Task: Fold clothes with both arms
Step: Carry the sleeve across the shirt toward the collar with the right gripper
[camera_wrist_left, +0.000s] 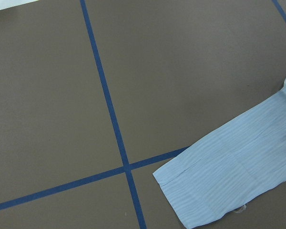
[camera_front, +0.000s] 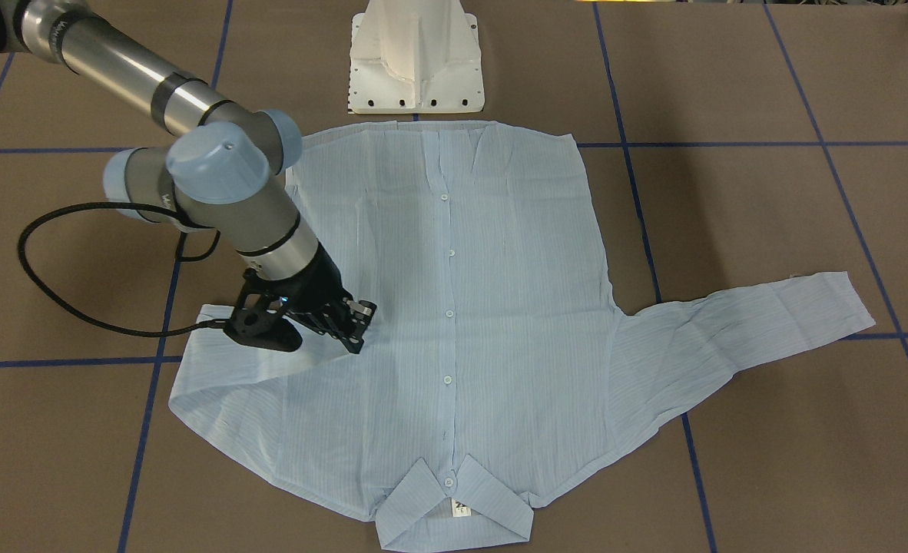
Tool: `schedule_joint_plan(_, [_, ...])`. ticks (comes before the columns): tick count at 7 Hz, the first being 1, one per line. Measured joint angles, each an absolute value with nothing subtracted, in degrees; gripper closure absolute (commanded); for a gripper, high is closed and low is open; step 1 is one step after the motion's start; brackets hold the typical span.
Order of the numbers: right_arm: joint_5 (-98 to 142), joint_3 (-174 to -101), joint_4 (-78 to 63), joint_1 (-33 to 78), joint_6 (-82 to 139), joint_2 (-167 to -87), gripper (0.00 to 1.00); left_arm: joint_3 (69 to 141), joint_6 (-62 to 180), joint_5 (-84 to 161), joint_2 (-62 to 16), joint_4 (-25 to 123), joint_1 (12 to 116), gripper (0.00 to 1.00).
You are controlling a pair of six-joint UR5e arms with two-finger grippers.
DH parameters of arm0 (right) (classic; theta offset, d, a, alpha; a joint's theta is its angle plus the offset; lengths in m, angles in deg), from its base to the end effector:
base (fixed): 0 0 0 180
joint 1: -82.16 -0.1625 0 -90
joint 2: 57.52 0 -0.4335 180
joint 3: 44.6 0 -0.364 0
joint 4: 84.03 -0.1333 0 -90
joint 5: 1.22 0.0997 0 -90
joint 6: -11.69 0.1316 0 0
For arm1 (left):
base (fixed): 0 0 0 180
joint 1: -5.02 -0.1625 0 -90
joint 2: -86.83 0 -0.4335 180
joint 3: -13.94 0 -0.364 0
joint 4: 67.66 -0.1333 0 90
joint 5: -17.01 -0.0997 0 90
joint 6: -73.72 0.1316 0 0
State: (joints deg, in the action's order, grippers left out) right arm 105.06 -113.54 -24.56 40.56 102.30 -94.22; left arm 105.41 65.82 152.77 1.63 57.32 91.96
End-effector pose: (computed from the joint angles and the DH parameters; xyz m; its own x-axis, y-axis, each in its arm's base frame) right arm -0.5442 -0.6121 0.1965 0.3373 0.3132 0.8878 -0.4545 0.8800 -0.1377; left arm -0.0144 -0.4616 0.6415 0.6764 0.2919 -0.6762 0.0480 0.8987 0.4359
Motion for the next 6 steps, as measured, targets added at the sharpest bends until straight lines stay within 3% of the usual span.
schedule_joint_plan(4, [97.62,-101.55,-24.9,46.41,104.46,-80.45,1.0,107.09,65.54,153.19,2.45,57.32,92.02,0.0])
schedule_joint_plan(5, [96.9,-100.21,-25.09,47.29,104.47,-79.45,0.41,107.39,65.49,153.91,2.57,57.32,91.98,0.0])
schedule_joint_plan(6, [96.42,-99.64,-25.27,47.87,104.42,-79.12,0.23,107.46,65.35,154.32,2.58,57.3,91.88,0.0])
